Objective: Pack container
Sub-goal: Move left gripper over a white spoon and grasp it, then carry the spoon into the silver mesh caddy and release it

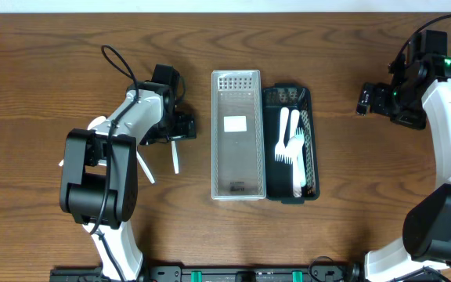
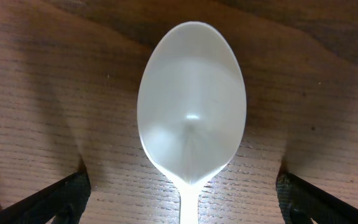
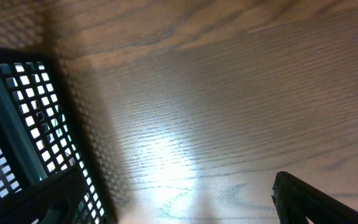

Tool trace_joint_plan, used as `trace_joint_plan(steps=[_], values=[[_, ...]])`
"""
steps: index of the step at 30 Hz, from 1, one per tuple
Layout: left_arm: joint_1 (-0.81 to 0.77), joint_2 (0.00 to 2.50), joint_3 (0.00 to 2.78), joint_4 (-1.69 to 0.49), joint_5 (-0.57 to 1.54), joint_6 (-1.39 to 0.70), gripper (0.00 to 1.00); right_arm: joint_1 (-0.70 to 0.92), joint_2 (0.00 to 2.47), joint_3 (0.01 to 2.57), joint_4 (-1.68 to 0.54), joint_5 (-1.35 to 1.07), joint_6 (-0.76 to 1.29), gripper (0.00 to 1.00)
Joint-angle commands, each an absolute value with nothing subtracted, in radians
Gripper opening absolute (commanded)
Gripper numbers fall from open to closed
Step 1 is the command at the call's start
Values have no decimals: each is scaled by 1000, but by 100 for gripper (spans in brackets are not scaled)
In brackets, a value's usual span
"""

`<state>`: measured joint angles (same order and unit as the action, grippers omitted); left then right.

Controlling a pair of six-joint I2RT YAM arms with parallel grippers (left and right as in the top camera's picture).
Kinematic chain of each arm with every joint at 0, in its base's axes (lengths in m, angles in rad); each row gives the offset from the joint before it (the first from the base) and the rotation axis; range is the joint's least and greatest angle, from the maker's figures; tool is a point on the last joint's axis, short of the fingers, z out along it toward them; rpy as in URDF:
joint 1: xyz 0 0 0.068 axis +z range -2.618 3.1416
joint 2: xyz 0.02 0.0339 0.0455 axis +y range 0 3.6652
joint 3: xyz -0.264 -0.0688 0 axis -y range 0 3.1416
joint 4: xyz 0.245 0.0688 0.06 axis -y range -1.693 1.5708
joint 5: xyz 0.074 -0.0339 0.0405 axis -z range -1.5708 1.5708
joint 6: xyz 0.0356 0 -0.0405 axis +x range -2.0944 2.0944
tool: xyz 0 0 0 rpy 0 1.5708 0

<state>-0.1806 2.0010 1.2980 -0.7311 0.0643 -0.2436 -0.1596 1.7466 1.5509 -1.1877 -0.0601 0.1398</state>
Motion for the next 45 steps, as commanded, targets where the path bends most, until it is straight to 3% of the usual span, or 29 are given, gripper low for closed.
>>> trace_joint_plan(steps=[1,4,9,20,29,35,45], values=[[-183,2025,1267,-738,72,-253,98,-153,1748,1547,-1188,-68,125,99],[-183,2025,1267,-743,72,-253,96,-153,1748,1547,-1189,-68,125,99],[-183,2025,1267,-746,72,-253,48,-153,1748,1547,-1188,-68,125,99],[-183,2025,1267,-757,72,-253,11,-153,1748,1547,-1188,-67,118,99],[-183,2014,1281,-787,72,-253,9,-153,1748,1547,-1187,-67,118,99],[-202,1888,1374,-917,71,-253,6,-153,1748,1547,-1187,-68,118,99],[-428,1567,1474,-925,71,-265,6,-153,1748,1547,-1184,-68,118,99]])
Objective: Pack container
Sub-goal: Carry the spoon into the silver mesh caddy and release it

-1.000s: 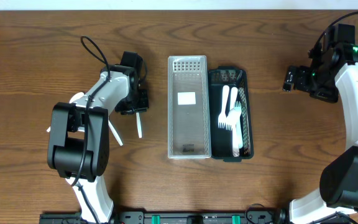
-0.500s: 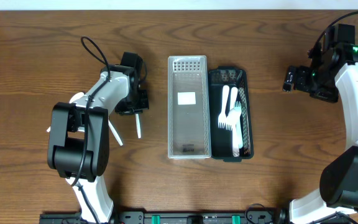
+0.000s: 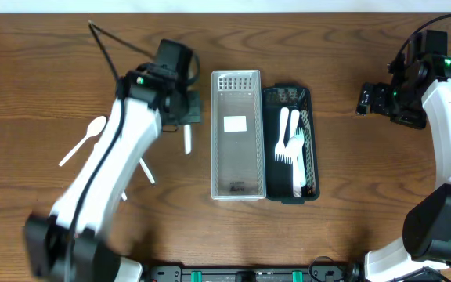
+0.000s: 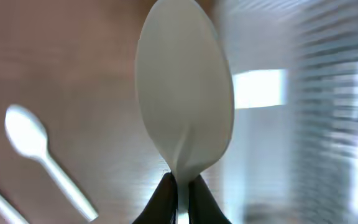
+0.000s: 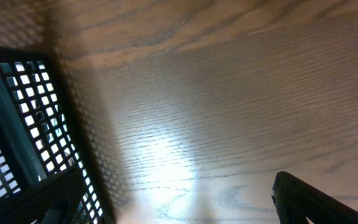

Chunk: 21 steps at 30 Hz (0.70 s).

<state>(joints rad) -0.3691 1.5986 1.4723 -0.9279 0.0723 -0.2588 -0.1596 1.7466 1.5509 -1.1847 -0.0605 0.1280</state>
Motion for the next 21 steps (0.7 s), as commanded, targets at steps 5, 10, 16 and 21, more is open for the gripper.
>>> trace_joint_plan(steps=[5,10,16,21], values=[[-566,1589,1470,-872,67,-290,6,-153,1748,1547,-1185,-68,118,99],[-634,1700,1470,-841,68,-302,6,-153,1748,1547,-1185,-68,118,99],[-663,1839,1470,-842,68,-302,10,-153,1748,1547,-1185,-68,118,99],[-660,1836,1470,-843,67,-294,30,-153,1748,1547,-1185,-68,118,99]])
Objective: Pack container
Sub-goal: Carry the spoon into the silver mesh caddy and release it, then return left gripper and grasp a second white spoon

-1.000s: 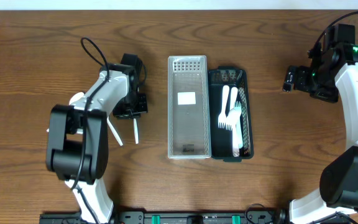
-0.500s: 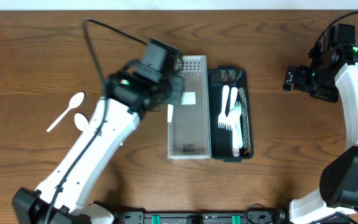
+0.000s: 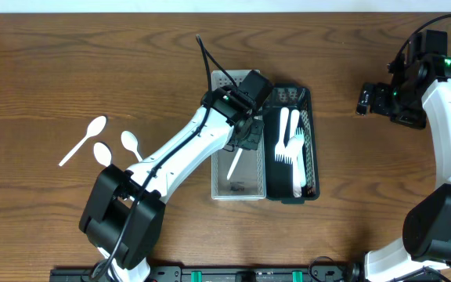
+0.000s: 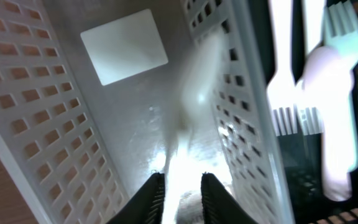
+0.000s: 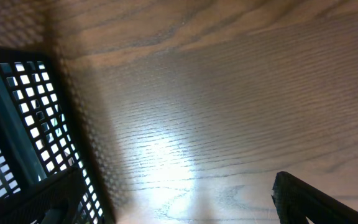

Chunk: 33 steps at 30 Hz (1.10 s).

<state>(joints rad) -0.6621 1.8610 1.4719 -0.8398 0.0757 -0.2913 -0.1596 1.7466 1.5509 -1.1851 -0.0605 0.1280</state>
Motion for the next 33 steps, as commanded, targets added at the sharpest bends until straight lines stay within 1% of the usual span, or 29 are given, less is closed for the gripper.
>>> trace_joint_plan(steps=[1,4,5,7,9,10,11,12,14,15,16,19,24,28,33], values=[[-657,1824,1471,-843,67,-279,36,-153,1748,1547,-1185,-68,118,99],[-639,1769,1471,-853,51,-251,38,-153,1748,1547,-1186,-68,118,99],[-628,1739,1471,-867,24,-250,41,-153,1748,1547,-1186,-68,118,99],[-596,1674,1471,-912,-50,-252,53,-153,1748,1547,-1186,-68,118,99],[-548,1606,1471,-964,-109,-253,58,-153,1748,1547,-1185,-68,118,99],[-517,1575,1470,-990,-129,-258,67,-153,1748,1547,-1185,-68,118,99],[-484,1546,1470,-1015,-143,-265,80,-153,1748,1547,-1185,-68,118,99],[-440,1516,1470,-1043,-148,-268,89,-153,1748,1547,-1184,-68,118,99],[-350,1472,1470,-1088,-147,-273,95,-153,1748,1547,-1182,-68,118,99],[-297,1456,1470,-1108,-147,-283,100,-153,1748,1547,-1181,-68,118,99],[-250,1447,1470,-1124,-146,-299,98,-153,1748,1547,-1181,-68,118,99],[-110,1444,1462,-1147,-114,-328,98,-153,1748,1547,-1180,-69,118,99],[54,1485,1373,-1083,4,-328,98,-153,1748,1547,-1181,-80,118,99],[104,1546,1287,-1000,20,-327,98,-153,1748,1547,-1181,-80,118,99],[101,1651,1236,-927,20,-326,98,-153,1748,1547,-1181,-80,118,99]])
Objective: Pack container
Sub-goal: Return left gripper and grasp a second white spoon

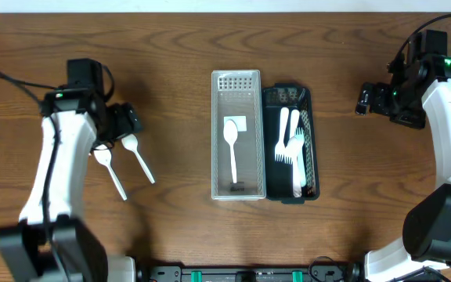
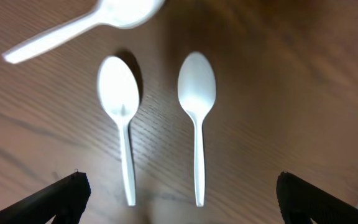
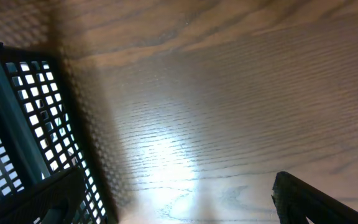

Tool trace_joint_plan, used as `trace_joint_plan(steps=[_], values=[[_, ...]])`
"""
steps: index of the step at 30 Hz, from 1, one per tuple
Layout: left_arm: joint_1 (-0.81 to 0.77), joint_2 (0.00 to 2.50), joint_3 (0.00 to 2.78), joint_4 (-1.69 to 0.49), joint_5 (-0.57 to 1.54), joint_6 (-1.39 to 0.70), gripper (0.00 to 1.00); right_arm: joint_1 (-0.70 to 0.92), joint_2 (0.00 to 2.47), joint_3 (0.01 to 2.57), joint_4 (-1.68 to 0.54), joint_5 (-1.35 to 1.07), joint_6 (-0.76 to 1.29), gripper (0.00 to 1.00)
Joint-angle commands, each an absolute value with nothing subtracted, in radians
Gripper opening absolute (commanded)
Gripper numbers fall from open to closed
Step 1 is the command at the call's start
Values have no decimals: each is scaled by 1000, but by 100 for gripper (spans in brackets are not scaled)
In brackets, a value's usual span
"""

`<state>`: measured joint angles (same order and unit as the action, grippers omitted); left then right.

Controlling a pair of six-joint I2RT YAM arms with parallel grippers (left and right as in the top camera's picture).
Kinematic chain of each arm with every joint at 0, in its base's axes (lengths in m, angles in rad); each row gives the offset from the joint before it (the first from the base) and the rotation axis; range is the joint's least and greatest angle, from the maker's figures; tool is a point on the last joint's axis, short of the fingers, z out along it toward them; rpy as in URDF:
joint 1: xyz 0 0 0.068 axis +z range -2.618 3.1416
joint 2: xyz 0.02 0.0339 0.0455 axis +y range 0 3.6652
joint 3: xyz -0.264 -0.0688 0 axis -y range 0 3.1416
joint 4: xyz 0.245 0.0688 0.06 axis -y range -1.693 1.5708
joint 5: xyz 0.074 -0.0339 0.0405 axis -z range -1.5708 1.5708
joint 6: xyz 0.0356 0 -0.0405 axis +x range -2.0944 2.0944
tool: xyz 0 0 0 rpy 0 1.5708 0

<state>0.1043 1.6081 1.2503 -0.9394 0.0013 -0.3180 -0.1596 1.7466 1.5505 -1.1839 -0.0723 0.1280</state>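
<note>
A clear plastic container (image 1: 216,133) stands mid-table with one white spoon (image 1: 232,142) lying inside it. My left gripper (image 1: 126,124) hangs open above loose white spoons on the left. Two spoons (image 2: 122,118) (image 2: 196,118) lie side by side, bowls away from me, between the wide-spread fingers (image 2: 67,194) of the left gripper (image 2: 179,199). A third spoon (image 2: 104,15) lies crosswise beyond them, blurred. In the overhead view, two spoons (image 1: 113,176) (image 1: 139,157) show beside the arm. My right gripper (image 1: 364,99) (image 3: 173,205) is open over bare wood, holding nothing.
A black mesh basket (image 1: 313,160) sits against the clear container's right side and holds white forks (image 1: 283,142). Its corner (image 3: 23,130) shows at the left of the right wrist view. The table's far edge runs along the top of the overhead view.
My left gripper was shut on a spoon inside the clear container. The spoon now lies in the container, and the gripper is open over the loose spoons at the left. The right arm has not moved.
My left gripper first stood open around a spoon on the table left of the container. It then held that spoon lifted near the container, then down inside it. Now the spoon rests there and the gripper is back above the other spoons.
</note>
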Motion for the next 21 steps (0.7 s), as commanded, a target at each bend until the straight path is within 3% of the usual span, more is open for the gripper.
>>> trace_joint_plan(steps=[1,21], values=[[99,1676,1233,-917,20,-326,98,-153,1748,1547,-1181,-80,118,99],[94,1963,1232,-825,91,-289,98,-153,1748,1547,-1180,-80,118,99]])
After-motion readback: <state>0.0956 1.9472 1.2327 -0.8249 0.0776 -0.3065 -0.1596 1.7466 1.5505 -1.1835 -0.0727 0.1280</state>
